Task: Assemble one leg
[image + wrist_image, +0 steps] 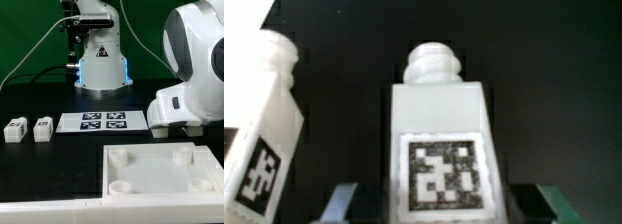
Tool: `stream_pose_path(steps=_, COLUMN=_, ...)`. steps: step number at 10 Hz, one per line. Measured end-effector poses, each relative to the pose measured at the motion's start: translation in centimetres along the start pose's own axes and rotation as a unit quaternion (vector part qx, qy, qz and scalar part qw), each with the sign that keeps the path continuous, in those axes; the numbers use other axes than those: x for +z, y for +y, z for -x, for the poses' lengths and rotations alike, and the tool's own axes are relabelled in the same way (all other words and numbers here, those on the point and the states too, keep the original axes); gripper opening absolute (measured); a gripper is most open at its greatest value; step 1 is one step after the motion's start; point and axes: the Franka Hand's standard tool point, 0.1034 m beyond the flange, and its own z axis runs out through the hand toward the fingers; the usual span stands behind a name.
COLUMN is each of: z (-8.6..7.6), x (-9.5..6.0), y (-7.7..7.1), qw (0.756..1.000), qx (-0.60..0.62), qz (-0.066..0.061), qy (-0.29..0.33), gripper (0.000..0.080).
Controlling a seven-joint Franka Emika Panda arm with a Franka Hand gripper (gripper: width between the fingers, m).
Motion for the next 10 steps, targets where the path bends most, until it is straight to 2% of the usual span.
stream_pose_path(steps=1, z=0.8, x=-1.8, y=0.6, qw=1.000, qx=-0.012, qz=-0.002, qy=-0.005, gripper=0.0291)
stream_pose_path(steps=2, z=1.7, x=-4.8, y=1.4, qw=1.000, qx=-0.013, qz=-0.006, qy=0.009, gripper=0.0291)
stream_pose_path(steps=3, z=3.1, x=-6.7, y=1.8, qw=1.000, qx=-0.013, qz=-0.006, qy=0.002, gripper=0.0291)
stream_pose_path(steps=4, z=3.2, x=-8.6, y=2.0, qw=0.999, qx=-0.018, qz=-0.009, qy=0.025, gripper=0.0291)
stream_pose_path(steps=5, z=3.5, x=-10.9, y=2.4, qw=0.997, qx=-0.020, qz=-0.012, qy=0.080, gripper=0.0291)
stream_pose_path(steps=6, z=3.8, x=-12.3, y=2.7, qw=0.989, qx=-0.025, qz=-0.010, qy=0.143, gripper=0.0291)
stream_pose_path(steps=7, z=4.9, x=-13.5, y=3.0, qw=0.982, qx=-0.037, qz=-0.003, qy=0.184, gripper=0.0291)
stream_pose_path(steps=8, z=4.5, x=-14.9, y=2.8, qw=0.968, qx=-0.037, qz=-0.002, qy=0.248, gripper=0.0291)
stream_pose_path(steps=10, z=4.5, x=-14.5, y=3.3, qw=0.937, qx=-0.035, qz=0.004, qy=0.348, gripper=0.0291)
